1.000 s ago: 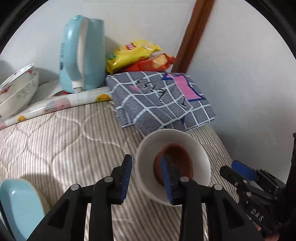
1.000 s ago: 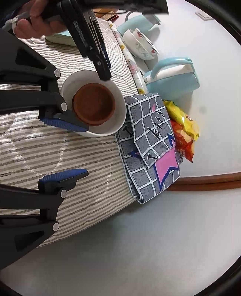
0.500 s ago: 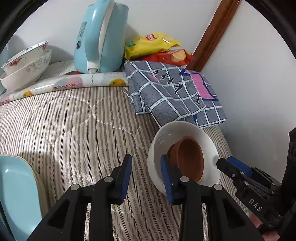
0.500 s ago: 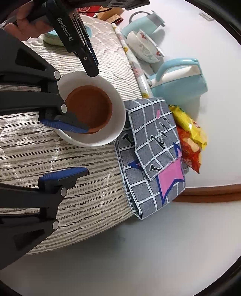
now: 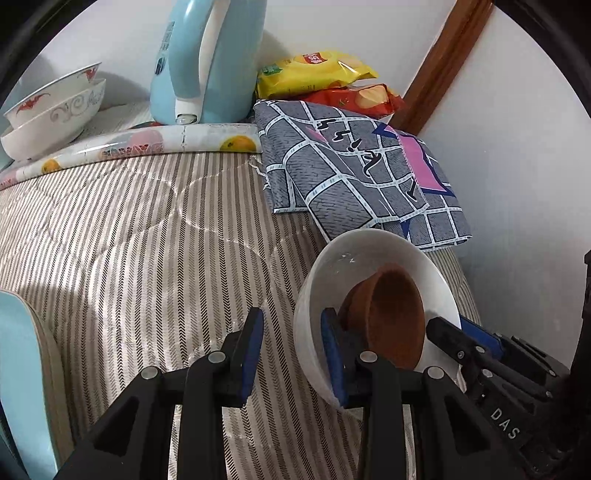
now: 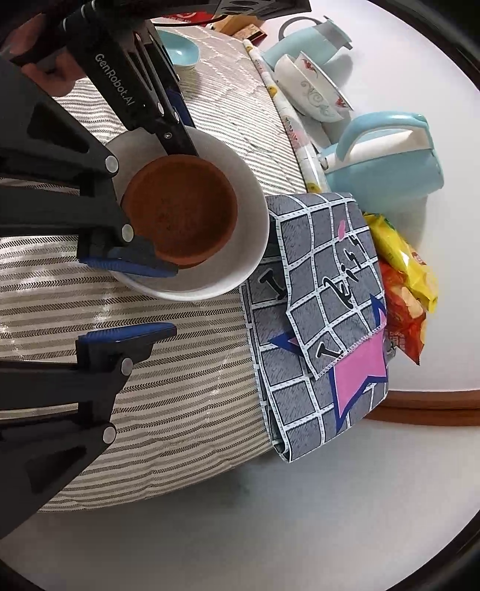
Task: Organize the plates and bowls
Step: 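Close both grippers on the rim of the white bowl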
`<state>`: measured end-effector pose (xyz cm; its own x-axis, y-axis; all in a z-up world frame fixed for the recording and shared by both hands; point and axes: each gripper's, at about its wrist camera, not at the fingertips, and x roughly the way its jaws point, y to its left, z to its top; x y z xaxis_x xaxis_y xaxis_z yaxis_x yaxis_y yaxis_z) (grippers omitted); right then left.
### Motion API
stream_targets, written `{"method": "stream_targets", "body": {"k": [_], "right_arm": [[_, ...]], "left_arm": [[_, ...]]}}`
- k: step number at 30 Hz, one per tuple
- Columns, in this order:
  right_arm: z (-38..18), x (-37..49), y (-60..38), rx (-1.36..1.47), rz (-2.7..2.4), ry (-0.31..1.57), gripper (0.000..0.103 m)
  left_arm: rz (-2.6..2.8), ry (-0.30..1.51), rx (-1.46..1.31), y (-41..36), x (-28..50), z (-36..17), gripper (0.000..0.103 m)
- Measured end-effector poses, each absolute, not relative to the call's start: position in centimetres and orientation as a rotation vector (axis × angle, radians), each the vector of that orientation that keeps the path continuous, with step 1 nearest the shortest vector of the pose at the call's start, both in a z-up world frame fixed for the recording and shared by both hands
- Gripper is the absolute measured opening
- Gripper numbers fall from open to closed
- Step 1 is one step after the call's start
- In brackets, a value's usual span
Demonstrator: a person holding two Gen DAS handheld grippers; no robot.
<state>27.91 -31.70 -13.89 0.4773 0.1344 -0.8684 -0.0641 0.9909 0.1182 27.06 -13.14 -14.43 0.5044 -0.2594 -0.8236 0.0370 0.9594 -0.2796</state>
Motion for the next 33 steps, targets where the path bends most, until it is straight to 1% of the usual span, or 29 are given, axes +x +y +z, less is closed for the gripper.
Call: {"method": "stream_targets", "body": {"k": [5,10,22,24,27,28,29,31,33], "right_arm": [[-14.2,28.3,-31.3,0.043,0.113,1.075,0.025],[-14.6,28.9,-31.4,0.023,0.089,1.091,0.031],[-15.3,29.5,-31.7,0.062,0.091,1.085,0.032],[-15.3,29.4,-31.8,0.078,0.088,1.074,0.032],[-15.3,29.2,-31.4,0.075,0.099,1.061,0.022],[-15.2,29.2,-31.1,0.063,0.108,1.056,0.014],[-15.2,29.2,-30.7,0.053,0.114,1.055,0.011],[-15.1,29.2,-30.2,0.033,0.092,1.055,0.011],[-15.1,29.1,-30.8,0.090,0.087,1.058,0.011]], "left_arm": [[-0.187,1.048,-0.216,-13.7,27.3,-14.8,0.030],[-0.177,1.061,-0.217,-13.9,27.5,-15.3,0.031],[-0.191,1.056,-0.260,-13.3,27.6,-15.7,0.031],[-0.199,1.050,-0.266,-13.3,27.6,-15.7,0.027],[-0.211,1.033,-0.248,-13.9,27.4,-15.4,0.017],[-0.208,1.027,-0.234,-14.2,27.4,-15.3,0.017],[-0.204,1.027,-0.218,-14.5,27.4,-15.3,0.017],[-0.213,1.033,-0.234,-14.2,27.5,-15.3,0.017],[-0.224,1.034,-0.239,-14.0,27.5,-15.3,0.016]]}}
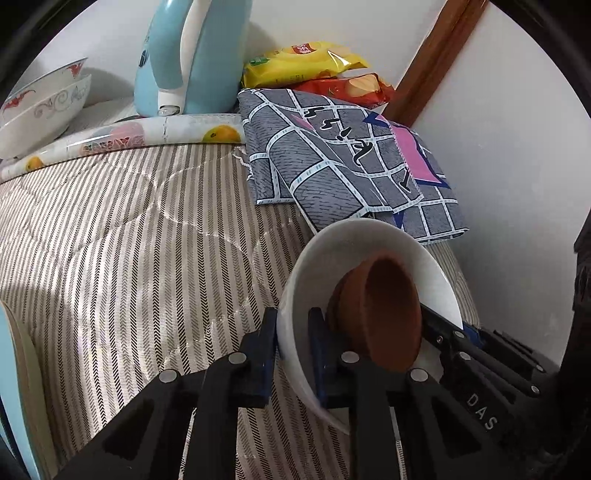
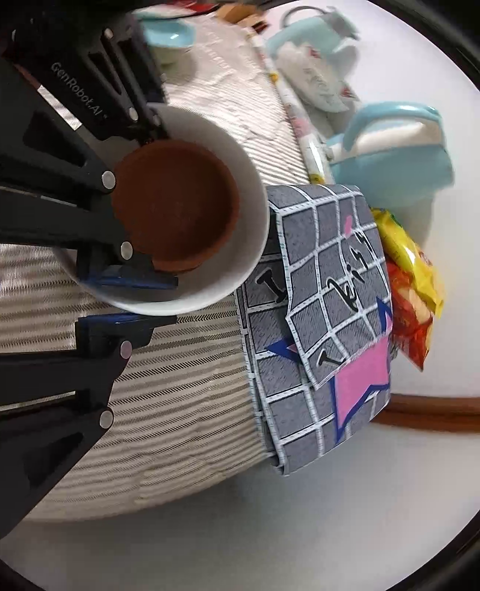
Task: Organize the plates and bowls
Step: 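Close both grippers on the rim of the white bowl, then lift the white bowl with both grippers and carry it over the plate stack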
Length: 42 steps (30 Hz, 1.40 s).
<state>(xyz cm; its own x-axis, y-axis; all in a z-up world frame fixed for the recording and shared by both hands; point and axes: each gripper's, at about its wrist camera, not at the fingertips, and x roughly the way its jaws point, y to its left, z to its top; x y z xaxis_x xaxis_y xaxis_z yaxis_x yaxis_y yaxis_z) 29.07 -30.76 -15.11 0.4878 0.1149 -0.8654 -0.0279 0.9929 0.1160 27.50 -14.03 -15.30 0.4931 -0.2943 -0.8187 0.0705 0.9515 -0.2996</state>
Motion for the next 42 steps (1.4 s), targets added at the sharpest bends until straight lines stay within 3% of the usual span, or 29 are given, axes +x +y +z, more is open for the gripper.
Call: {"method": "stream_targets", "body": {"k": [42], "right_arm": [[-11.7,21.4,-27.6,0.129,0.102,1.029,0.008]], "left_arm": [[-0.198,1.005,-0.225,-10.0,19.9,-12.3,0.014]]}}
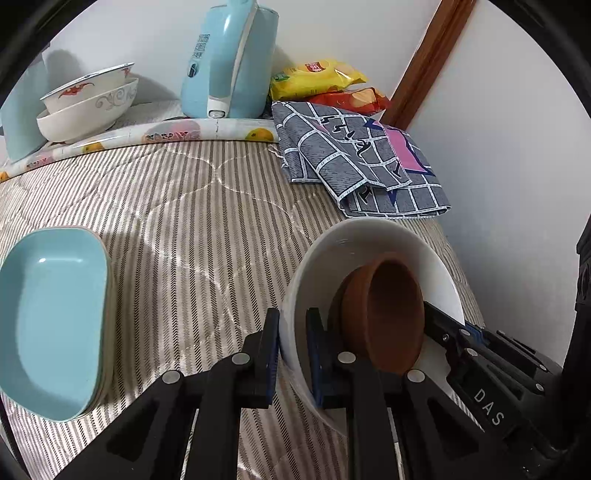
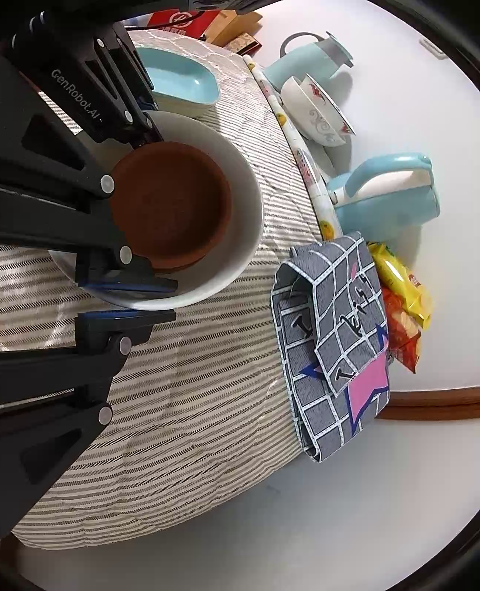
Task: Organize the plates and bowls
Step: 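Lift the white bowl with both grippers and carry it over the plate stack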
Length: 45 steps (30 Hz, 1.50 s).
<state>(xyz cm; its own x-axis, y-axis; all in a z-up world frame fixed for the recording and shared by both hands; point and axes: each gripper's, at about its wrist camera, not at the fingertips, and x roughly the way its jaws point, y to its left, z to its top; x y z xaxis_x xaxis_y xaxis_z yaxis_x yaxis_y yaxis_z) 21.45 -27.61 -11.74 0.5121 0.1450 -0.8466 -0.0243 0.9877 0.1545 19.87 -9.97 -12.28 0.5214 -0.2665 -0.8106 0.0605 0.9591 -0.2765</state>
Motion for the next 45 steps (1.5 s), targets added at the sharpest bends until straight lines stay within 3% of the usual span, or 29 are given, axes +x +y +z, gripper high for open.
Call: {"method": "stream_targets", "body": {"k": [45], "right_arm": [[-6.1,19.7,-15.3,0.050,0.222,0.965,0.008]], "left_arm": [[-0.094,0.901,-0.278,2.7,16.2,-7.1,0.014]]}}
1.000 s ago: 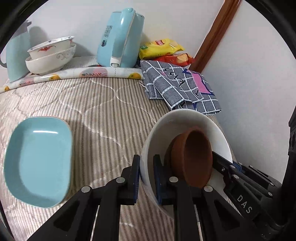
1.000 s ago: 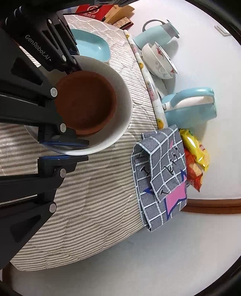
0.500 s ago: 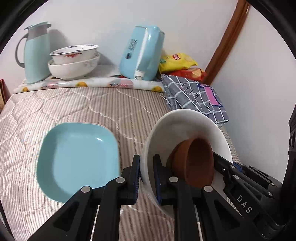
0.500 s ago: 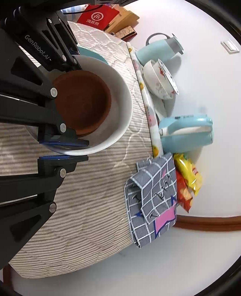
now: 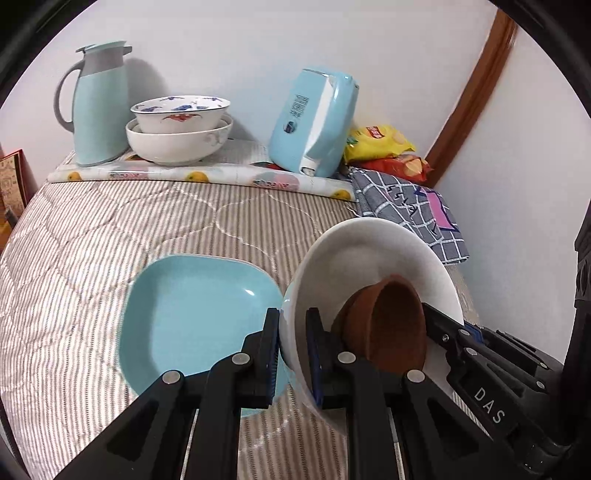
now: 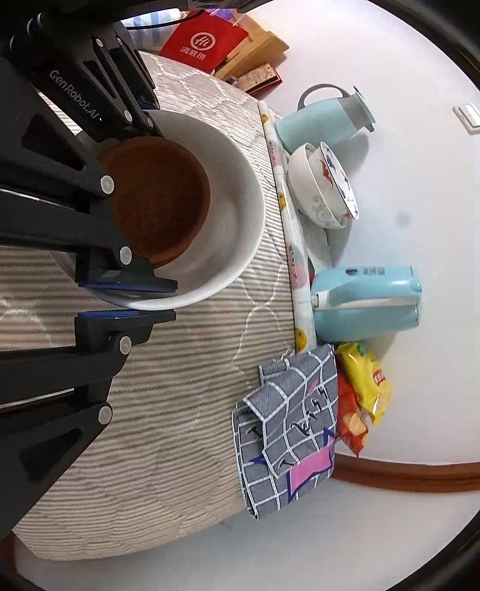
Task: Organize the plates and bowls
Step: 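Lift the white bowl with both grippers and carry it over the plate stack, then lower the white bowl onto the light-blue plate with both grippers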
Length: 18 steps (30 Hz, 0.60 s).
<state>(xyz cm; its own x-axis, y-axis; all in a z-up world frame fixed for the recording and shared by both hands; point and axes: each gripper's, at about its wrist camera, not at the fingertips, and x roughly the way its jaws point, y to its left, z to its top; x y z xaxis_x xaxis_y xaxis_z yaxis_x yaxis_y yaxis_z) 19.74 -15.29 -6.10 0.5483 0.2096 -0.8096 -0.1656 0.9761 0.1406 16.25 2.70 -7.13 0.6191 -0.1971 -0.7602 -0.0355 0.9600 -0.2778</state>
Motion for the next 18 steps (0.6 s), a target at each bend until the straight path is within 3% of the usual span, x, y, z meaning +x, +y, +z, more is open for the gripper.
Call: {"method": "stream_targets", "body": {"k": [18], "right_arm": [[-7.8,20.9,-9.1,0.020,0.308,1.002,0.008]], "left_arm": [[-0.006,0.920,-0.316,8.9,16.2,-8.6,0.014]]}}
